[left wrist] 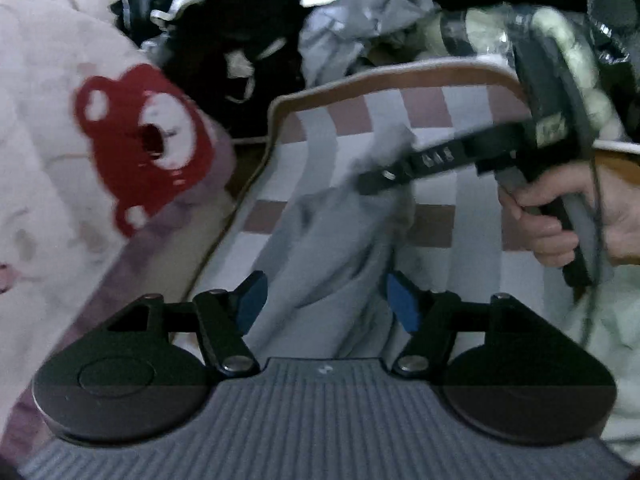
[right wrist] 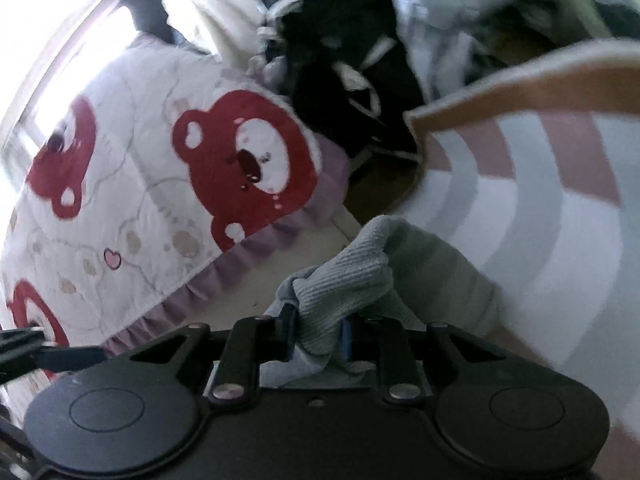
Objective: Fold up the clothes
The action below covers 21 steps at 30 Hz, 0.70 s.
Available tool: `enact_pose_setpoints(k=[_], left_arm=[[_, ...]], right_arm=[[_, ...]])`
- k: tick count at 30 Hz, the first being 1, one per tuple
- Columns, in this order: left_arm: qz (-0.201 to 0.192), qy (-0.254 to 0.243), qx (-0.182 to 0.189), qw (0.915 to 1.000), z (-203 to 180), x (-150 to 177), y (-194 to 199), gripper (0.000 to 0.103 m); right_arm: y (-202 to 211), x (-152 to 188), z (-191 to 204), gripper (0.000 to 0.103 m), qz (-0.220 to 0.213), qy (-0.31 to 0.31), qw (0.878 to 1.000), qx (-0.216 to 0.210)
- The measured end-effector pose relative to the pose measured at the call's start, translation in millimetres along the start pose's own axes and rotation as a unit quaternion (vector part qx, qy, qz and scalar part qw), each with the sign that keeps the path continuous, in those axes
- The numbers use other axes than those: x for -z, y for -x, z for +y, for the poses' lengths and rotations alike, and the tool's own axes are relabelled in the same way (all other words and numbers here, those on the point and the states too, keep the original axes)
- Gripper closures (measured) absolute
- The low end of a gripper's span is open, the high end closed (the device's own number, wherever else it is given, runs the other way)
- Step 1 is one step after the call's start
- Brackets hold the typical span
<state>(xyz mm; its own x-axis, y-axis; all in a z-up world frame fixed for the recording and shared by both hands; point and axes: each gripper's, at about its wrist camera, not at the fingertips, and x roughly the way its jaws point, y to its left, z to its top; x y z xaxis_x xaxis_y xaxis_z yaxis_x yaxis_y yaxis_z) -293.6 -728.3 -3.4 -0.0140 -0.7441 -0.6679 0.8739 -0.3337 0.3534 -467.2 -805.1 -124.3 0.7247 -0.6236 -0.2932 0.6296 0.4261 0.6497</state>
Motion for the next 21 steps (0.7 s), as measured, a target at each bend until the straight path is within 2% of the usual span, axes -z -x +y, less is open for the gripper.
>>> enact_pose_setpoints(k=[2,3,6,7,8,9,11,13,15,17,18,19,21], left_arm=[[-0.012,0.007,0.001,0.9999,-4,3,-29,0.032],[-0.011,0.016,0.016,0.9997,-1,2,-45,0.025],[0.003,0.057,0.049,0.9972,9,1,-92,0.023],[0.003,0.073,0.058,0.9956,13,2,-105,0.038],[-0.003,0.09,0.067,0.9937,18,3,-116,0.057],[-0.002,0.114,0.072,0.9909,24,5,-127,0.092],[0.012,0.175,0.075,0.9817,38,9,-146,0.091],[0.027,0.235,0.077,0.9686,52,13,-166,0.091],[0.041,0.294,0.078,0.9517,66,16,-186,0.091],[0.055,0.352,0.08,0.9309,79,20,-205,0.09],[0.058,0.364,0.08,0.9261,81,23,-212,0.09],[0.055,0.362,0.083,0.9269,80,24,-212,0.09],[0.052,0.365,0.095,0.9248,83,25,-208,0.09]], right_arm=[[-5,-8,5,0.079,0.003,0.029,1.0,-0.008],[-6,-11,8,0.079,0.005,0.045,0.999,-0.009],[-9,-16,10,0.079,0.011,0.062,0.998,-0.015],[-10,-17,8,0.079,0.013,0.055,0.998,-0.018],[-11,-17,7,0.079,0.018,0.05,0.998,-0.02],[-12,-17,5,0.078,0.021,0.047,0.999,-0.018],[-15,-17,-3,0.069,0.027,0.022,0.999,-0.004],[-15,-14,-17,0.063,0.019,-0.02,1.0,0.011],[-17,-10,-31,0.06,0.018,-0.044,0.998,0.05],[-20,-6,-44,0.059,0.024,-0.059,0.994,0.093],[-22,-4,-48,0.059,0.027,-0.064,0.992,0.104],[-23,-1,-52,0.058,0.03,-0.072,0.991,0.108],[-28,5,-61,0.044,0.043,-0.098,0.989,0.106]])
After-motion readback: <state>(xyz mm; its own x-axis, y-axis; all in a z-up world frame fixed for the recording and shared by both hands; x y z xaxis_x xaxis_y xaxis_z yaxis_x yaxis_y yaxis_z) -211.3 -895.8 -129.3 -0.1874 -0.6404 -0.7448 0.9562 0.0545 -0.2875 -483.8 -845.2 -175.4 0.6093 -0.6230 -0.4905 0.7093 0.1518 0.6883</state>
